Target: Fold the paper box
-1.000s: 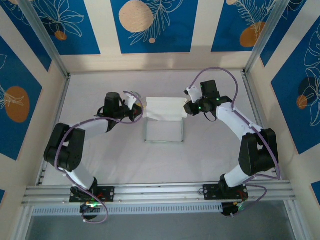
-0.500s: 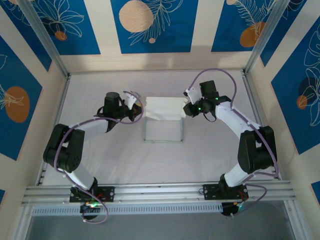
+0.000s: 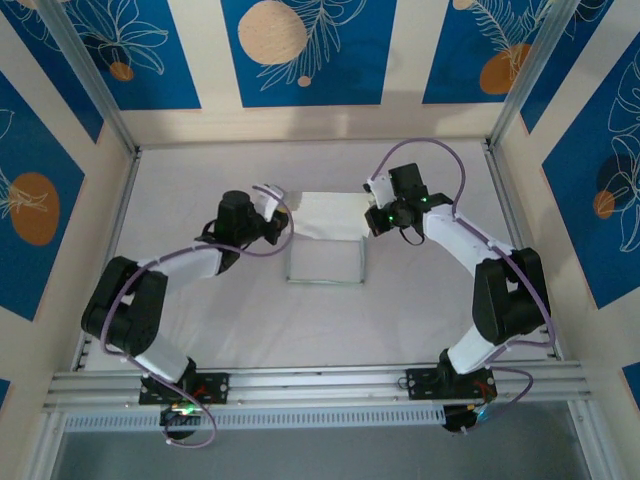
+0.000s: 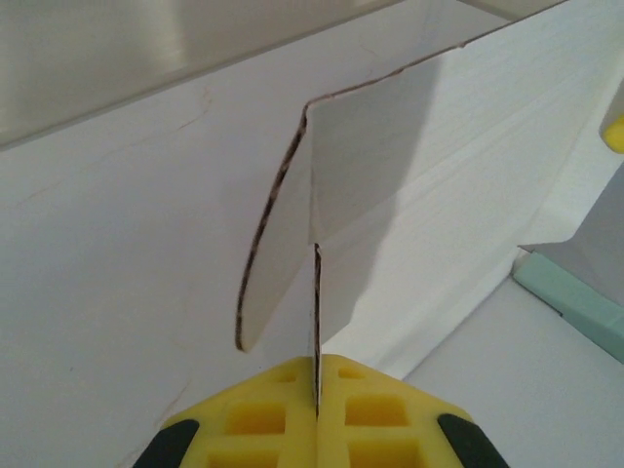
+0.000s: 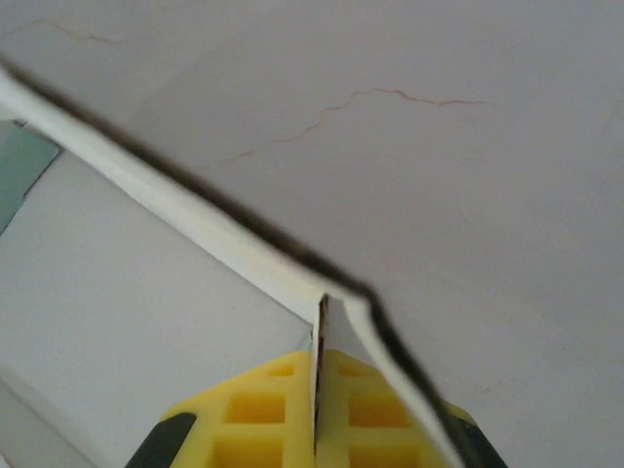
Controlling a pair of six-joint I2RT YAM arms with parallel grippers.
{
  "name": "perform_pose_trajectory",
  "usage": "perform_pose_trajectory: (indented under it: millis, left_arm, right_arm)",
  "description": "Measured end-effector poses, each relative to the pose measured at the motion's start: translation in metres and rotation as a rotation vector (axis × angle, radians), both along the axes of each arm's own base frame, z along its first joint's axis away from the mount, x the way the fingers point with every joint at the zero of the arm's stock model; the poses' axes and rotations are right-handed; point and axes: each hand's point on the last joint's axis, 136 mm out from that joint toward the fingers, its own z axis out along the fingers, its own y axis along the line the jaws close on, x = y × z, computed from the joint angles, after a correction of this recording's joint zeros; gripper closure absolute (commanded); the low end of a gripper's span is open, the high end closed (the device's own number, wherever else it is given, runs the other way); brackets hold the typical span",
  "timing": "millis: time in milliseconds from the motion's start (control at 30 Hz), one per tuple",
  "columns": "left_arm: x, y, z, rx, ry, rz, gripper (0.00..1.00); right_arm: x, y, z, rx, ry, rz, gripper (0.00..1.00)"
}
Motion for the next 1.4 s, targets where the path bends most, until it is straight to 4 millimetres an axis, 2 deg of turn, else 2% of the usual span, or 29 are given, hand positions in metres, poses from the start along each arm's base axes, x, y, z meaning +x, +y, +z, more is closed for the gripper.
perform_pose_trajectory:
  millis: [233, 500, 733, 1000, 1100, 1300, 1400]
  left_arm:
    - [-0.003, 0.004, -0.002, -0.033, -0.02, 0.168, 1.0]
    - [0.008, 0.009, 0.014, -0.128, -0.01, 0.337, 1.0]
    - [0.009, 0.004, 0.026, -0.223, -0.016, 0.415, 1.0]
    - [0.017, 0.004, 0.029, -0.284, -0.066, 0.463, 1.0]
    - [0.018, 0.006, 0.022, -0.306, -0.079, 0.475, 1.0]
    - [0.011, 0.004, -0.009, -0.315, -0.072, 0.464, 1.0]
    - [0.007, 0.005, -0.016, -0.333, -0.086, 0.459, 1.0]
  right_arm:
    - [0.003, 0.01, 0.004, 0.006, -0.036, -0.207, 1.0]
    - [0.002, 0.019, 0.012, 0.026, -0.07, -0.375, 1.0]
    - [0.008, 0.018, 0.021, 0.105, -0.065, -0.514, 1.0]
    - [0.011, 0.021, 0.031, 0.152, -0.085, -0.606, 1.0]
    - [0.013, 0.022, 0.03, 0.166, -0.108, -0.615, 1.0]
    - [0.002, 0.02, 0.001, 0.145, -0.1, -0.616, 1.0]
    - [0.001, 0.022, -0.003, 0.151, -0.134, -0.619, 1.0]
